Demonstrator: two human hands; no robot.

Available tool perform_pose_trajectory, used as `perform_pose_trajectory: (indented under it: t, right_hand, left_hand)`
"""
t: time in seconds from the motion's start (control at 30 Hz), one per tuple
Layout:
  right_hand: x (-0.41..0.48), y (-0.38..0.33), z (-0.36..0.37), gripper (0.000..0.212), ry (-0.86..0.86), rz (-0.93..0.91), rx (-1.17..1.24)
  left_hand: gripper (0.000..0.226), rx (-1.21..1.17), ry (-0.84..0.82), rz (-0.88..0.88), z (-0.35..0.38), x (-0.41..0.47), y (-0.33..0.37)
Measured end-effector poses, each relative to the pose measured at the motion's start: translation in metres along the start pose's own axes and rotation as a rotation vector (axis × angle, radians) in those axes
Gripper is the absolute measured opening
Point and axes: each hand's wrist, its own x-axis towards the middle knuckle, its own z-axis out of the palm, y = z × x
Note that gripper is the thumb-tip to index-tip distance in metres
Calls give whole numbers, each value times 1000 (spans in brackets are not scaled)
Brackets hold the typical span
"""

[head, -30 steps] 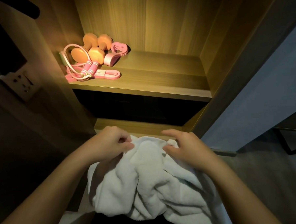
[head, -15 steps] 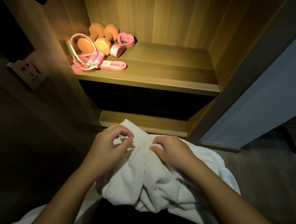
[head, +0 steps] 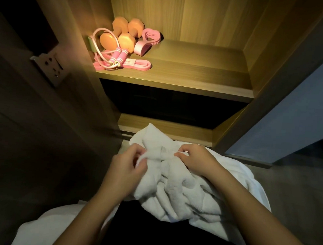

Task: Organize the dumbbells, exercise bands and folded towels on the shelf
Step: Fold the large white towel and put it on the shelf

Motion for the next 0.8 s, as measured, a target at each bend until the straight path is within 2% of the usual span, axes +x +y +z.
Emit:
perform_pose_trajectory:
  t: [0.17, 0.23, 0.33, 0.4, 0.5, 0.6, 0.67, 0.73, 0.8]
  right_hand:
    - [-3, 2, -3, 18, -14, -10, 61]
    - [-4, 2, -5, 19, -16, 14, 69]
    - [-7, -1, -8, 19, -12, 31, 8]
    - [-13, -8, -13, 23, 54, -43, -83]
    - [-27, -23, -28, 36, 133, -275, -47]
    - [-33, -34, -37, 32, 23, -409, -93]
    - [-31, -37, -30, 32, -84, -392, -198]
    - [-28, -35, -17, 31, -159, -347, -246]
    - [-22, -35, -6, 28, -169, -333, -249]
  left_hand:
    - [20, -535, -203, -528, -12, 35, -12]
    - [19, -564, -263, -601, -10, 47, -22]
    - [18, -224, -287, -431, -4, 56, -30]
    - [17, -126, -272, -324, 0, 59, -28]
    - [16, -194, -255, -318, 3, 63, -28]
    - [13, -246, -170, -313, 7, 65, -26]
    - [16, -112, -24, -139, 7, 57, -21]
    - [16, 88, 114, 151, 1, 41, -15]
    - [8, 207, 91, 426, -7, 24, -16]
